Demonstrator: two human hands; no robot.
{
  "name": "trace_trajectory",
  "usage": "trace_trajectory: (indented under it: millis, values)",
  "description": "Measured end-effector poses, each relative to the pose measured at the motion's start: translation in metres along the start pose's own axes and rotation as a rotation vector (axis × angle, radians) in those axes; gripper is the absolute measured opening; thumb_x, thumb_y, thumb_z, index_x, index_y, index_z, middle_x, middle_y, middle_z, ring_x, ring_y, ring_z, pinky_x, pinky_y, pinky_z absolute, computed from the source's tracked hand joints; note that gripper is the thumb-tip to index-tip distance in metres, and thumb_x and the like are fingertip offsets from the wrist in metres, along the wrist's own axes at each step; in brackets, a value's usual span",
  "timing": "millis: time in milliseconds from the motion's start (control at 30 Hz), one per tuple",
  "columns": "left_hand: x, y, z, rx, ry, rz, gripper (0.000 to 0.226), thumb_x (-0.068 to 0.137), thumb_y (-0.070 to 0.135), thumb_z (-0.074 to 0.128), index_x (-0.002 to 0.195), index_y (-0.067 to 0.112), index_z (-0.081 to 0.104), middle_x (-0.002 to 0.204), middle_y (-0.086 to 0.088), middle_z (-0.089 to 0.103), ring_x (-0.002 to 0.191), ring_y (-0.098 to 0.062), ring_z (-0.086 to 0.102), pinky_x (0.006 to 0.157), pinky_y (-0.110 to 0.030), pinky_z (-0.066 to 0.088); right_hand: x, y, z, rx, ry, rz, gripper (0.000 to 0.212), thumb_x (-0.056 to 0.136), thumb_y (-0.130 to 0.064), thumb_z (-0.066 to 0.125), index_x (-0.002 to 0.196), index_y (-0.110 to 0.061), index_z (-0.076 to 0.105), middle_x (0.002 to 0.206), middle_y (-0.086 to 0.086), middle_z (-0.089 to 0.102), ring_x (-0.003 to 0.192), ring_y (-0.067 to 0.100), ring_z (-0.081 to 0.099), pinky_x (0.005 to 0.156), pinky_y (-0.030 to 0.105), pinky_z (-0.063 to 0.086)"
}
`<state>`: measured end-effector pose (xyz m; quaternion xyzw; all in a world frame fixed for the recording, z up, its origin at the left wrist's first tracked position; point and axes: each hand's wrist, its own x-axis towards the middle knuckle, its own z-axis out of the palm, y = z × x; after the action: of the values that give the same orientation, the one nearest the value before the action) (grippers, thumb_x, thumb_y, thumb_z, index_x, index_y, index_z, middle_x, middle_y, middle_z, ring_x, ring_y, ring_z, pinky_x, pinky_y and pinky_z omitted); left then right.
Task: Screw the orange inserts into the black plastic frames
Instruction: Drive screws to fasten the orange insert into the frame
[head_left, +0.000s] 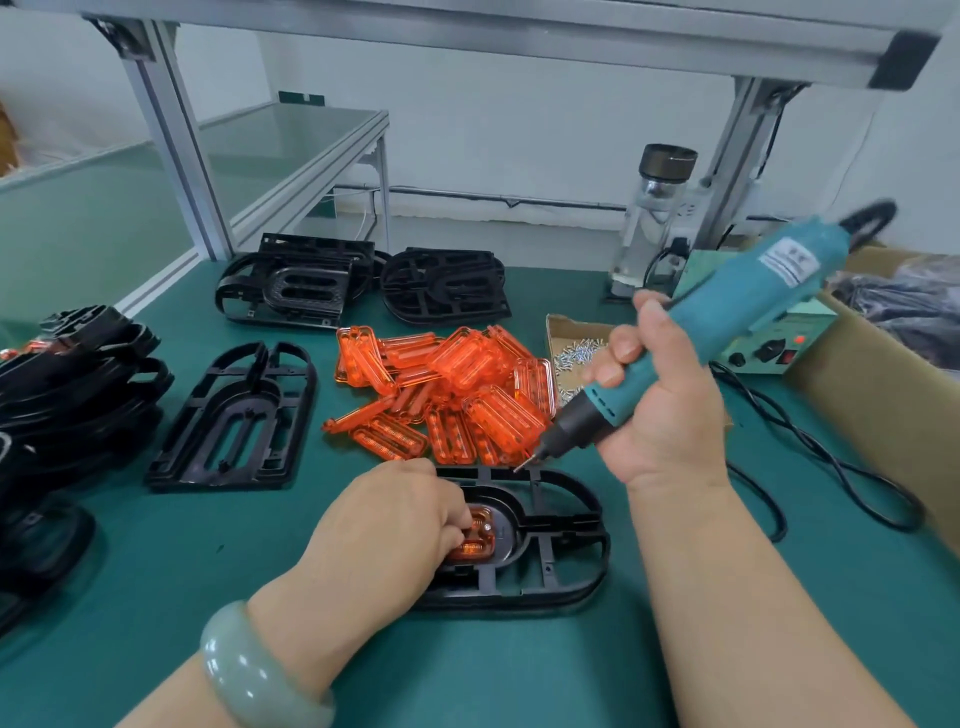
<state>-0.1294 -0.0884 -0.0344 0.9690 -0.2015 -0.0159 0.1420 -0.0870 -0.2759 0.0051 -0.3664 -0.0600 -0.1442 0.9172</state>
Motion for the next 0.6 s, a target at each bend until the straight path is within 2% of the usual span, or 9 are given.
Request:
trace_trajectory:
  millis: [100,167,333,433,533,600]
  values:
    - [0.003,0.000,-0.005,0.017,-0.043,-0.023,0.017,0.089,0.037,0.055,0.103,0.036,0.066,0.096,0.011,0.053,0.095,-0.012,0.054,0.083,-0.027,0.045,0.003,-0.001,-0.017,0.084,0.154,-0.020,0.010,0.086,-0.023,0.060,0.088,-0.023,0.051,0.056,-0.009,0.046,0.043,0.005,0.042,0.051,0.020,0.037]
    - [0.006,0.000,-0.010,0.023,-0.082,-0.033,0.014,0.088,0.038,0.057,0.098,0.035,0.066,0.093,0.012,0.058,0.089,-0.010,0.056,0.080,-0.027,0.047,0.003,-0.001,-0.028,0.139,0.206,-0.027,0.009,0.088,-0.025,0.059,0.087,-0.024,0.051,0.056,-0.010,0.047,0.044,0.004,0.043,0.053,0.020,0.040]
    - [0.020,0.006,-0.022,0.023,-0.079,-0.051,0.018,0.088,0.044,0.055,0.085,0.032,0.067,0.081,0.013,0.067,0.077,-0.004,0.060,0.074,-0.028,0.053,0.002,-0.001,-0.042,0.159,0.242,-0.053,0.013,0.081,-0.028,0.061,0.087,-0.022,0.051,0.056,-0.010,0.046,0.044,0.004,0.042,0.055,0.020,0.041]
    - [0.039,0.013,-0.031,-0.056,-0.044,-0.053,0.018,0.087,0.044,0.058,0.077,0.033,0.067,0.076,0.017,0.066,0.073,0.000,0.060,0.070,-0.023,0.052,0.003,-0.002,-0.045,0.160,0.236,-0.054,0.016,0.078,-0.029,0.061,0.087,-0.023,0.050,0.056,-0.011,0.045,0.044,0.004,0.042,0.055,0.021,0.040]
    - [0.070,0.026,-0.036,-0.144,0.060,0.000,0.012,0.089,0.034,0.057,0.088,0.031,0.069,0.080,0.020,0.063,0.084,-0.005,0.062,0.074,-0.022,0.047,0.005,-0.001,-0.045,0.153,0.234,-0.030,0.014,0.080,-0.028,0.060,0.088,-0.022,0.051,0.057,-0.010,0.045,0.044,0.004,0.042,0.056,0.021,0.040]
    - [0.094,0.038,-0.034,-0.148,0.132,0.049,0.018,0.091,0.028,0.055,0.101,0.028,0.070,0.093,0.013,0.068,0.094,-0.010,0.062,0.081,-0.022,0.044,0.007,-0.001,-0.045,0.150,0.241,-0.014,0.010,0.085,-0.027,0.058,0.091,-0.021,0.052,0.057,-0.010,0.045,0.043,0.004,0.041,0.055,0.020,0.042]
